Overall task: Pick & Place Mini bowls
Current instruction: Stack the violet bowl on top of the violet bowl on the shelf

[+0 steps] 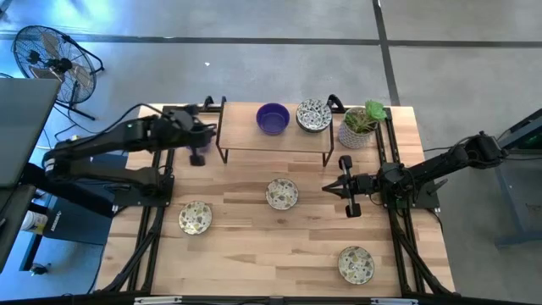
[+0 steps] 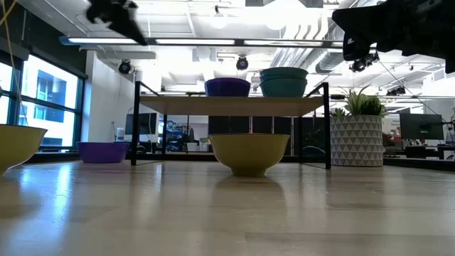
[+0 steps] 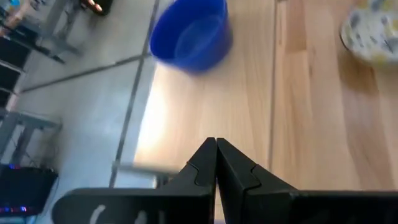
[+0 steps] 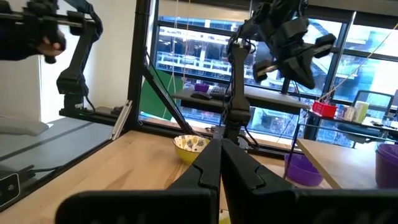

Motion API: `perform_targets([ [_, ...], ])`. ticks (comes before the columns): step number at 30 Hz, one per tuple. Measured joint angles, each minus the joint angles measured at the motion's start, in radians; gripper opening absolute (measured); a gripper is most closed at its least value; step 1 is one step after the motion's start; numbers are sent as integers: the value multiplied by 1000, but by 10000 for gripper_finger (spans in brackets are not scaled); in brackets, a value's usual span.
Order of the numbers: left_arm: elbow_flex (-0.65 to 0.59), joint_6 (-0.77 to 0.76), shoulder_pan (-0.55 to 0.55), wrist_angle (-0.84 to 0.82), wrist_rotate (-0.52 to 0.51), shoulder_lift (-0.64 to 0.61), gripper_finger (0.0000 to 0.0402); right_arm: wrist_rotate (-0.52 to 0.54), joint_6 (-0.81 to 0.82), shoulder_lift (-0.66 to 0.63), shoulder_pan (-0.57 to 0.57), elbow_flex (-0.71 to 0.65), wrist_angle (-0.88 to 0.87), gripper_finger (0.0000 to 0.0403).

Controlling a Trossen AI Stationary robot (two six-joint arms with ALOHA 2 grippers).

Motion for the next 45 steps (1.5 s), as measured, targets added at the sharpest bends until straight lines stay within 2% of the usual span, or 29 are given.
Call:
perform_targets([
  [5,0,-46,3,-225,-6,-55,0,0,0,0,0,0,-2,0],
  [11,-4,3,132,-386,6,-46,0,0,-9,0,-1,0,1,0],
  [13,-33,59,200,-368,39,-45,0,0,-24,0,-1,0,8,0],
  [21,-267,294,484,-147,327,-39,0,-1,-35,0,-1,0,31,0],
  [24,-259,335,564,-150,399,1,1,-1,-35,0,-1,0,31,0],
  [30,-252,392,618,-167,411,52,26,0,-47,0,-1,0,31,0],
  [40,-252,444,615,-116,321,219,138,14,-53,0,-1,0,30,0],
  [45,-252,467,615,-90,352,283,150,14,-53,0,-1,0,30,0],
])
